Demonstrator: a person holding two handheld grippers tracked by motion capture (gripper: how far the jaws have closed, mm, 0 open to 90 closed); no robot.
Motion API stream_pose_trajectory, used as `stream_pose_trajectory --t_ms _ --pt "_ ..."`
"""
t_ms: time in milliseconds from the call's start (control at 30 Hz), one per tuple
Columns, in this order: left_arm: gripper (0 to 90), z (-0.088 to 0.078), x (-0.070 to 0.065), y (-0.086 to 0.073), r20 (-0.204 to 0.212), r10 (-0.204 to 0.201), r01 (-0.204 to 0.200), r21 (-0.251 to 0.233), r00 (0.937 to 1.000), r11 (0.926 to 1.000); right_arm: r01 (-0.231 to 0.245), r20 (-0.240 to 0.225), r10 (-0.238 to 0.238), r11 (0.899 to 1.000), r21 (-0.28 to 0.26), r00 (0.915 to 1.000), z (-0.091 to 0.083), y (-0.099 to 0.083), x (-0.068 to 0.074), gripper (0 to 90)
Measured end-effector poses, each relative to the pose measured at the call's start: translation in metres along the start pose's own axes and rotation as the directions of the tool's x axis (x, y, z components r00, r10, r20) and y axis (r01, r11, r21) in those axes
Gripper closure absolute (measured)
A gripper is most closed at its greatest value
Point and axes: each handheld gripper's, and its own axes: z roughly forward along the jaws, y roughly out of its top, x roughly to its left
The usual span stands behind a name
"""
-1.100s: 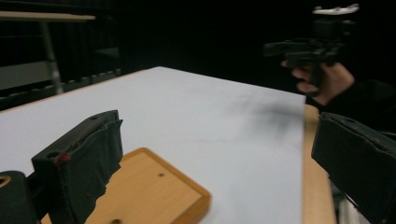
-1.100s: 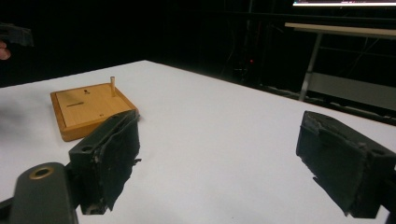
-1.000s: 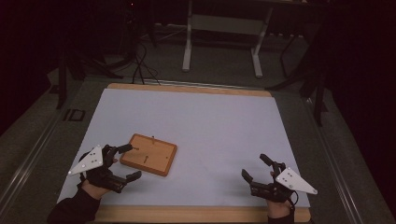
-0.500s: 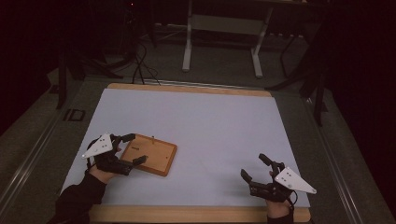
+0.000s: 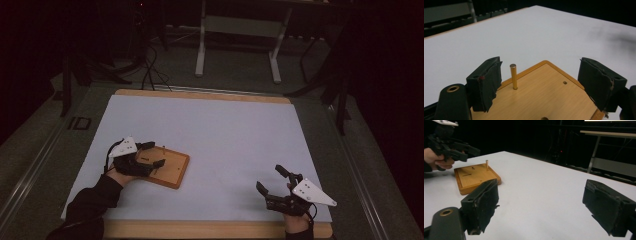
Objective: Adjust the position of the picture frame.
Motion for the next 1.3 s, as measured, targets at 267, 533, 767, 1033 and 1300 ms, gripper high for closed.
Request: stream_pose_trajectory --t_ms 267,533,767,1033,1300 --pt "38.8 0.014 0.009 0.002 -0.062 -0.035 0.040 0.074 0.9975 0.9965 -0.003 -0.003 0.003 1.000 -0.002 1.0000 0.000 0.000 -0.001 13.2" --pt "57.9 0.026 0.010 0.006 -0.086 -0.001 0.016 0.170 0.9963 0.9853 -0.005 -0.009 0.005 1.000 -0.002 0.9999 0.002 0.000 -0.001 13.2" --pt "64.0 0.036 0.012 0.009 -0.113 0.015 0.015 0.255 0.9935 0.9669 -0.009 -0.015 0.009 1.000 -0.004 0.9998 0.003 0.000 -0.001 13.2" --pt "76.4 0.042 0.011 0.010 -0.134 0.028 0.014 0.301 0.9905 0.9536 -0.013 -0.013 0.013 1.000 -0.008 0.9998 0.002 0.001 -0.002 13.3" --pt "85.0 0.043 0.012 0.011 -0.118 -0.016 0.051 0.298 0.9929 0.9532 -0.011 -0.011 0.011 1.000 -0.006 0.9999 0.001 0.001 -0.002 13.3"
